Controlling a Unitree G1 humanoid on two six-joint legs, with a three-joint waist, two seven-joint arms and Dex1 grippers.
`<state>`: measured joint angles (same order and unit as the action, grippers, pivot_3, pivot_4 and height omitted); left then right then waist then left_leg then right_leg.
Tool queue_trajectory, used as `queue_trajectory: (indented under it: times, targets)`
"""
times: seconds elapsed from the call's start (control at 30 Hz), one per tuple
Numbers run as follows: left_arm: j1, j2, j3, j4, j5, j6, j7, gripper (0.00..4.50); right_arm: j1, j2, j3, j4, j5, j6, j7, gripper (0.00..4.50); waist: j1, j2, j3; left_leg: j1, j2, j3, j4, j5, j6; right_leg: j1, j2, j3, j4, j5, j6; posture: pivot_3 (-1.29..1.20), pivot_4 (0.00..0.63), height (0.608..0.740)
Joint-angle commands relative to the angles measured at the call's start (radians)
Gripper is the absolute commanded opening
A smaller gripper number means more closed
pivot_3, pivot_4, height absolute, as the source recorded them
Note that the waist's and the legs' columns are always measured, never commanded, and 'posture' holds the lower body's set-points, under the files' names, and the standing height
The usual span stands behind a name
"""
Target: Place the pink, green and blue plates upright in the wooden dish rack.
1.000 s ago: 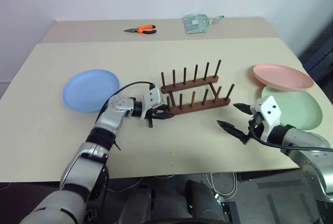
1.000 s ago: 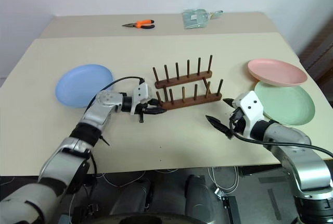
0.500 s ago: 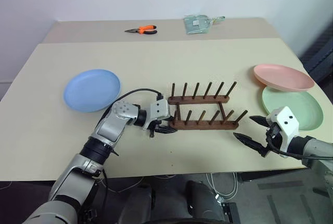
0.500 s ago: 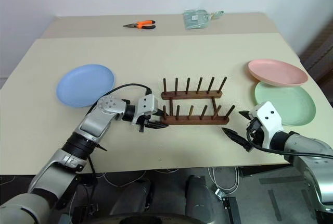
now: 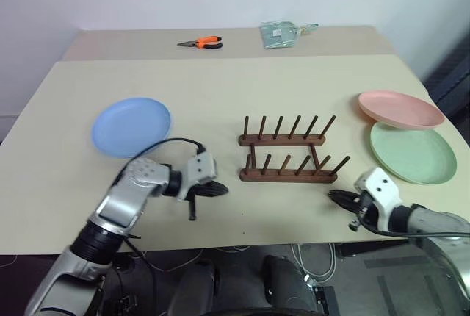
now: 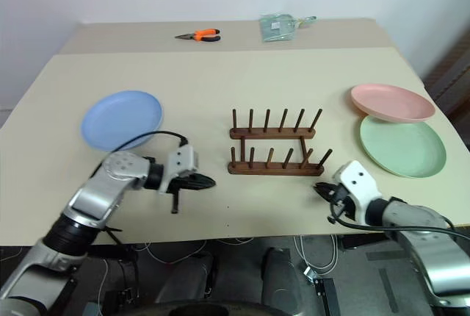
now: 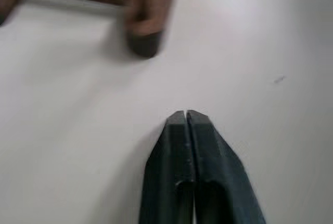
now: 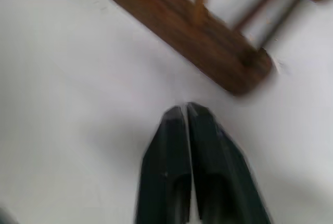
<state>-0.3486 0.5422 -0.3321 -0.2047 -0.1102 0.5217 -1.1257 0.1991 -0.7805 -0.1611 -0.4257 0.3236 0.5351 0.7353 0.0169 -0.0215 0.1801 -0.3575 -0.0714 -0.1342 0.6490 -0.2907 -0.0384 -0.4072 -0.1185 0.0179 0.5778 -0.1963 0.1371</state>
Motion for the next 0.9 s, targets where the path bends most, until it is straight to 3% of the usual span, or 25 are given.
queue_trajectory:
  times: [0.03, 0.17, 0.33, 0.57, 0.87, 0.9]
  targets:
    - [-0.018, -0.066, -0.042, -0.061, 0.010, 0.062, 0.096, 0.30, -0.060, 0.022, 0.063, 0.043, -0.059, -0.019, -0.036, 0.05, 0.001, 0.000, 0.000, 0.000, 0.000, 0.000, 0.000, 0.000, 0.000, 0.000, 0.000, 0.000, 0.000, 0.000, 0.000, 0.00, 0.150, 0.740]
    - [-0.049, -0.164, -0.094, 0.016, 0.104, 0.085, 0.258, 0.30, -0.173, 0.054, 0.143, 0.129, -0.150, -0.044, -0.094, 0.05, -0.008, -0.001, 0.000, 0.001, -0.001, 0.001, 0.000, 0.000, 0.000, 0.000, 0.000, 0.000, 0.000, 0.000, 0.000, 0.00, 0.150, 0.740]
    - [-0.092, -0.242, -0.069, 0.160, 0.151, 0.058, 0.413, 0.30, -0.337, 0.100, 0.194, 0.295, -0.238, -0.100, -0.154, 0.05, -0.008, -0.001, -0.001, 0.003, -0.001, 0.001, 0.000, 0.000, 0.000, 0.001, 0.002, 0.000, 0.001, 0.000, 0.000, 0.00, 0.150, 0.740]
    - [-0.143, -0.261, -0.018, 0.279, 0.127, 0.021, 0.494, 0.30, -0.474, 0.149, 0.217, 0.479, -0.293, -0.197, -0.179, 0.05, -0.007, 0.000, -0.003, 0.003, -0.002, 0.001, 0.000, 0.001, -0.001, 0.001, 0.002, 0.000, 0.002, 0.003, 0.002, 0.00, 0.150, 0.740]
    - [-0.174, -0.240, 0.005, 0.362, 0.137, -0.035, 0.526, 0.30, -0.495, 0.163, 0.202, 0.505, -0.293, -0.230, -0.172, 0.05, -0.013, 0.001, -0.004, 0.003, -0.002, 0.001, 0.000, 0.001, -0.001, 0.001, 0.002, 0.000, 0.002, 0.003, 0.003, 0.00, 0.150, 0.740]
    - [-0.180, -0.242, 0.014, 0.377, 0.140, -0.039, 0.541, 0.30, -0.490, 0.159, 0.198, 0.496, -0.289, -0.228, -0.168, 0.28, -0.013, 0.002, -0.004, 0.003, -0.002, 0.001, 0.000, 0.001, -0.001, 0.001, 0.002, 0.000, 0.002, 0.003, 0.003, 0.00, 0.150, 0.740]
